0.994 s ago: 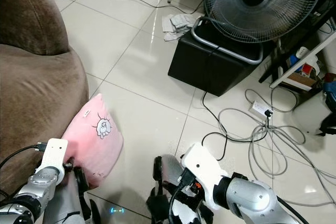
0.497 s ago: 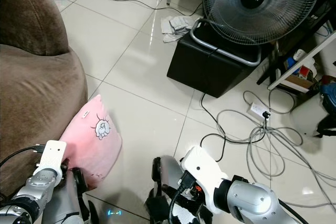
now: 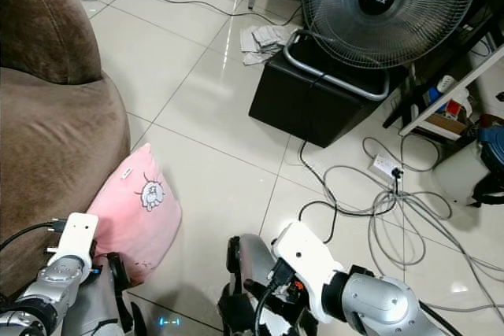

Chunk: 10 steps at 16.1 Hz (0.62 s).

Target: Move the pillow to the sofa from floor

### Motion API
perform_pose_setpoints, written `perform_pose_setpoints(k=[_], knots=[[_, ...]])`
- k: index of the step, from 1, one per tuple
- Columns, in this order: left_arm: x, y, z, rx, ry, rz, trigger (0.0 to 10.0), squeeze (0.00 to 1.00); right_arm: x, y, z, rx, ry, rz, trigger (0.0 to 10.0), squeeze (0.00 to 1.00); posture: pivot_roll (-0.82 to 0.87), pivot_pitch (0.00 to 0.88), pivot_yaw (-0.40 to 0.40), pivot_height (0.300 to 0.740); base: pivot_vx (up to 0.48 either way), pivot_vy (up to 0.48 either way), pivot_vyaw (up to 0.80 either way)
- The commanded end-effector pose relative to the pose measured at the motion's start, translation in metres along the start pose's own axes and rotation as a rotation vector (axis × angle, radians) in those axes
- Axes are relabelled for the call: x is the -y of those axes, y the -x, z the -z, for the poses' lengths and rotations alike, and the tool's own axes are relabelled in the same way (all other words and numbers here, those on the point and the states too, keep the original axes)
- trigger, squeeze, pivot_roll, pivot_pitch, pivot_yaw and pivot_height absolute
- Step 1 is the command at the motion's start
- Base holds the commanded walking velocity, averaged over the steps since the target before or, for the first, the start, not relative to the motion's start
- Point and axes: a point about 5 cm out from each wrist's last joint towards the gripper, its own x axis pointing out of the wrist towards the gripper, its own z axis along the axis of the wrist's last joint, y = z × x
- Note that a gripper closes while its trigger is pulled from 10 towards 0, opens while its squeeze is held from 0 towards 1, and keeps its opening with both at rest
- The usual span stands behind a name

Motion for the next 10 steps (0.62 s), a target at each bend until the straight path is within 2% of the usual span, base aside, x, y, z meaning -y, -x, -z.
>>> perform_pose_setpoints(k=[1,8,10], knots=[[0.0054,0.0027,0.0151,-0.054,-0.009,0.008,0.0,0.0,0.0023,0.0038,0.0015,-0.014,0.004,0.018,10.0,0.0,-0.33,0.187,-0.215,0.585,0.0,0.0,0.0],[0.0047,0.0029,0.0166,-0.061,-0.008,0.015,0.0,0.0,0.0042,0.0038,-0.0028,-0.005,0.015,0.026,10.0,0.0,-0.32,0.163,-0.208,0.585,0.0,0.0,0.0],[0.0054,0.0023,0.014,-0.056,-0.002,0.03,0.0,0.0,0.0086,-0.0015,-0.0026,0.006,0.012,0.048,10.0,0.0,-0.3,0.146,-0.183,0.585,0.0,0.0,0.0]])
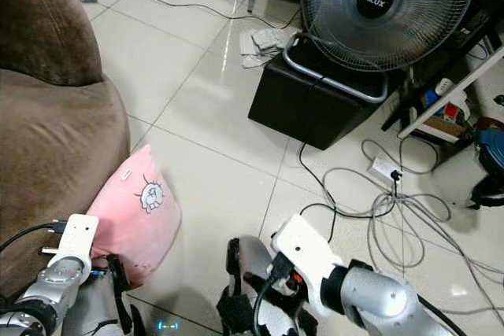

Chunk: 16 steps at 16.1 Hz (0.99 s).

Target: Move the pillow to the sofa from floor

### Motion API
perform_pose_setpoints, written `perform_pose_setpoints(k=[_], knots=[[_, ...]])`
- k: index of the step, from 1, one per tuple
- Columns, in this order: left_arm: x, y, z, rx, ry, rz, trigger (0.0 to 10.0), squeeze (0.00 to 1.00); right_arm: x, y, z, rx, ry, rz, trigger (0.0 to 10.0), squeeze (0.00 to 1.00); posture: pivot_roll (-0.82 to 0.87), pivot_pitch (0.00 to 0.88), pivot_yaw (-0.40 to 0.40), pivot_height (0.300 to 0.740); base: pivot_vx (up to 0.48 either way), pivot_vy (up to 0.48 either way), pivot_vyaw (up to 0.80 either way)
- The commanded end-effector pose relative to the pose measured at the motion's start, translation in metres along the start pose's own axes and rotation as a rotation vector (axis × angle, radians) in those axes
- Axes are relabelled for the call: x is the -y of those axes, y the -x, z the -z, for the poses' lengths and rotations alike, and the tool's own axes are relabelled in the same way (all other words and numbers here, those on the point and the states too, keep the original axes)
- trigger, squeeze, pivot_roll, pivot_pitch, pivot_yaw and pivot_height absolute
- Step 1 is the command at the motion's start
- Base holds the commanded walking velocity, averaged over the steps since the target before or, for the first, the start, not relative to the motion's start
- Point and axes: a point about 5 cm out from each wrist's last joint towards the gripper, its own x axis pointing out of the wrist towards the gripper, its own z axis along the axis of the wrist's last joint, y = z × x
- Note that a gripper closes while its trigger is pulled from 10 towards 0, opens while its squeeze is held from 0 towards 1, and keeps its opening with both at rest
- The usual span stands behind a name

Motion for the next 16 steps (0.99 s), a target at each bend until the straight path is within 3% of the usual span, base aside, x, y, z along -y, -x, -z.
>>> perform_pose_setpoints(k=[1,3,4,7,9,11,12,13,14,16], knots=[[0.006,0.002,0.01,-0.041,0.002,0.03,0.0,0.0,0.005,-0.003,0.004,-0.01,-0.01,0.04,10.0,0.0,-0.29,0.137,-0.169,0.585,0.0,0.0,0.0],[0.006,0.001,0.006,-0.028,0.015,0.043,0.0,0.0,0.01,-0.01,0.006,0.002,-0.034,0.076,10.0,0.0,-0.27,0.116,-0.142,0.585,0.0,0.0,0.0],[0.013,0.0,-0.001,-0.005,0.046,0.071,0.0,0.0,0.018,-0.021,0.014,-0.004,-0.071,0.14,10.0,0.0,-0.23,0.086,-0.097,0.585,0.0,0.0,0.0],[0.037,0.002,-0.02,0.086,0.08,0.179,0.0,0.0,0.032,-0.028,0.026,-0.013,-0.125,0.251,10.0,0.0,-0.18,0.047,-0.053,0.585,0.0,0.0,0.0],[0.068,0.008,-0.047,0.222,0.11,0.339,0.0,0.0,0.045,-0.037,0.034,-0.005,-0.166,0.322,10.0,0.0,-0.09,0.0,-0.013,0.585,0.0,0.0,0.0],[0.095,0.018,-0.067,0.343,0.119,0.443,0.0,0.0,0.054,-0.055,0.031,0.031,-0.15,0.345,10.0,0.0,-0.02,0.0,0.007,0.585,0.0,0.0,0.0],[0.099,0.021,-0.073,0.383,0.134,0.449,0.0,0.0,0.057,-0.057,0.029,0.044,-0.146,0.363,10.0,0.0,-0.01,0.0,0.012,0.585,0.0,0.0,0.0],[0.099,0.027,-0.087,0.489,0.155,0.434,0.0,0.0,0.064,-0.061,0.025,0.065,-0.155,0.411,10.0,0.0,0.01,0.0,0.02,0.585,0.0,0.0,0.0],[0.091,0.037,-0.104,0.641,0.171,0.39,0.0,0.0,0.063,-0.061,0.02,0.115,-0.178,0.426,10.0,0.0,0.04,0.0,0.022,0.585,0.0,0.0,0.0],[0.076,0.058,-0.124,0.805,0.207,0.339,0.0,0.0,0.058,-0.059,0.021,0.14,-0.189,0.444,10.0,0.0,0.07,0.0,0.028,0.585,0.0,0.0,0.0]])
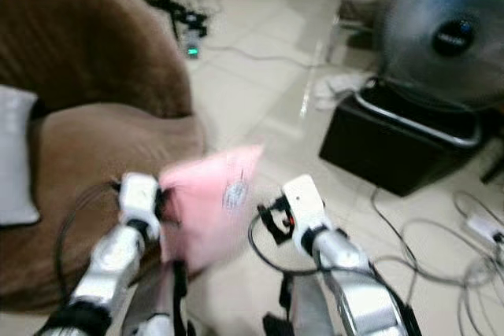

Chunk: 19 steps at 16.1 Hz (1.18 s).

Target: Move the pillow to the sofa from floor

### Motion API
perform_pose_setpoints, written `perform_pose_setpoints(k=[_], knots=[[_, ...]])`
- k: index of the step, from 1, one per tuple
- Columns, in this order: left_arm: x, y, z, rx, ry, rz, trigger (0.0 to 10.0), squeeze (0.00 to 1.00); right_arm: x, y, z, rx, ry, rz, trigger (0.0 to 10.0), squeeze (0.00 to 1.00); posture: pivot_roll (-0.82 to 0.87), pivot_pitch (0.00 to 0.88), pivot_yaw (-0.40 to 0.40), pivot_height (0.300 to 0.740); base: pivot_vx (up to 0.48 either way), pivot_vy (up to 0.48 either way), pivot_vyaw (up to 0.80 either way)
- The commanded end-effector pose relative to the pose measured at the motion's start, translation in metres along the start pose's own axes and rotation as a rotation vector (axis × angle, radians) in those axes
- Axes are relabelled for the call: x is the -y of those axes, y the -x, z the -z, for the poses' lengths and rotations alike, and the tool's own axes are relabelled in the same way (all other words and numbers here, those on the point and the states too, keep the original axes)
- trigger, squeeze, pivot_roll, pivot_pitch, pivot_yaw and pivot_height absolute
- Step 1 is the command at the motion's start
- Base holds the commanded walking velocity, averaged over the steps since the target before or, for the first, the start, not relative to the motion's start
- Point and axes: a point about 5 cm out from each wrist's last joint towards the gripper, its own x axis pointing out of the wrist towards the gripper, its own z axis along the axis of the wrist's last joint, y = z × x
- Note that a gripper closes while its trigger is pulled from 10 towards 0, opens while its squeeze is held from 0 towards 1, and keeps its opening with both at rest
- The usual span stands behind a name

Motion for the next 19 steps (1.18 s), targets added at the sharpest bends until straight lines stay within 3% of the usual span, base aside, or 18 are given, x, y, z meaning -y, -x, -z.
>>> perform_pose_setpoints(k=[1,3,5,7,8,9,10,12,16,19], knots=[[-0.006,-0.001,-0.036,0.146,-0.003,-0.041,0.0,0.0,0.006,0.005,-0.002,0.03,-0.029,0.055,10.0,0.0,0.08,0.0,0.036,0.585,0.0,0.0,0.0],[-0.007,0.01,-0.088,0.28,-0.022,-0.061,0.0,0.0,0.021,0.01,-0.011,0.106,-0.104,0.162,10.0,0.0,0.07,0.0,0.082,0.595,0.0,0.0,0.0],[-0.002,0.001,-0.122,0.337,-0.013,-0.033,0.0,0.0,0.032,0.009,-0.022,0.15,-0.117,0.24,10.0,0.0,0.03,0.0,0.074,0.615,0.0,0.0,0.0],[-0.003,-0.006,-0.143,0.378,-0.013,-0.026,0.0,0.0,0.027,0.005,-0.034,0.192,-0.134,0.234,10.0,0.0,-0.01,0.0,0.093,0.63,0.0,0.0,0.0],[-0.005,-0.01,-0.157,0.388,0.005,-0.041,0.9,0.0,0.024,0.0,-0.046,0.229,-0.128,0.219,10.0,0.0,-0.02,0.0,0.088,0.64,0.0,0.0,0.0],[-0.006,-0.012,-0.162,0.395,0.015,-0.046,4.7,0.0,0.025,-0.002,-0.05,0.24,-0.132,0.218,10.0,0.0,-0.01,0.0,0.086,0.645,0.0,0.0,0.0],[-0.006,-0.013,-0.168,0.401,0.021,-0.048,10.0,0.0,0.026,-0.005,-0.054,0.252,-0.135,0.219,10.0,0.0,-0.01,0.0,0.086,0.65,0.0,0.0,0.0],[-0.02,-0.009,-0.146,0.279,0.022,-0.084,10.0,0.0,0.028,-0.025,-0.072,0.287,-0.138,0.218,10.0,0.0,0.0,0.0,0.068,0.675,0.0,0.0,0.0],[-0.02,-0.002,-0.118,0.191,-0.023,-0.109,10.0,0.0,0.021,-0.043,-0.088,0.312,-0.124,0.166,10.0,0.0,0.02,0.0,0.046,0.715,0.0,0.0,0.0],[-0.02,0.001,-0.111,0.164,-0.059,-0.105,10.0,0.0,0.023,-0.05,-0.094,0.324,-0.086,0.136,10.0,0.0,0.04,0.0,0.03,0.74,0.0,0.0,0.0]])
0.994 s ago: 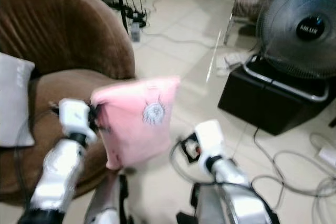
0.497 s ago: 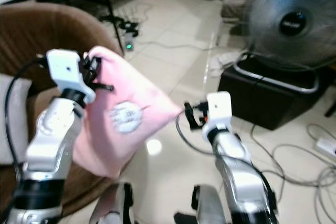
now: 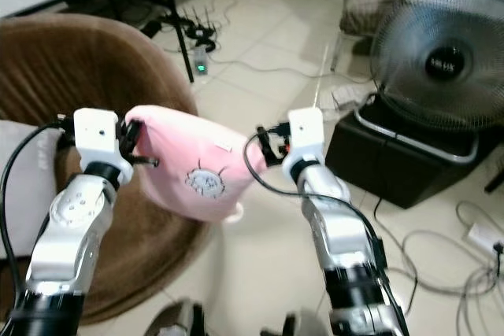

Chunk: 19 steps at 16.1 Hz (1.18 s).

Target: Move the pillow to the sofa from floor

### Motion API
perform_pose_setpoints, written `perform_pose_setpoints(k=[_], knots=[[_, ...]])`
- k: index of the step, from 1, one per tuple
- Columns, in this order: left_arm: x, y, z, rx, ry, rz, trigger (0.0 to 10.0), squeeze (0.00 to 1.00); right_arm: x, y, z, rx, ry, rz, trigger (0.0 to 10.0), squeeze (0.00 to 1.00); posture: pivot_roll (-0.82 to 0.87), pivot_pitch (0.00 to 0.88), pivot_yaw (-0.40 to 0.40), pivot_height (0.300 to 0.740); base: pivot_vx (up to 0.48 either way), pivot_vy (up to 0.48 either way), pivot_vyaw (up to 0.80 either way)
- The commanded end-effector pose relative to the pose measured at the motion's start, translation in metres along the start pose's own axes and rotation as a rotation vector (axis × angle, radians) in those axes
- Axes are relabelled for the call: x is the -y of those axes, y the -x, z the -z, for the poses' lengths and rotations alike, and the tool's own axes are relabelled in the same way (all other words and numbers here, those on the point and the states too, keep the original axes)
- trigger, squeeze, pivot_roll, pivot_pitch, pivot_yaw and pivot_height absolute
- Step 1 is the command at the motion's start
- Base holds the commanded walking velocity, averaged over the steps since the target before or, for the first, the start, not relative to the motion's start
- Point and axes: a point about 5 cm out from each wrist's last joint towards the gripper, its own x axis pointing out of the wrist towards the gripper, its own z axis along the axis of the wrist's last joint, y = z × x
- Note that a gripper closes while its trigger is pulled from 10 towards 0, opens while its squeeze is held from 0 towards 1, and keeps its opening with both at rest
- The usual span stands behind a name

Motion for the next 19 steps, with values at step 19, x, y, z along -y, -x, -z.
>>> perform_pose_setpoints(k=[19], knots=[[-0.004,-0.013,-0.034,0.143,-0.215,-0.021,10.0,0.0,-0.009,-0.005,0.008,0.025,0.039,-0.101,10.0,0.0,0.07,0.0,-0.002,0.74,0.077,0.0,0.21]])
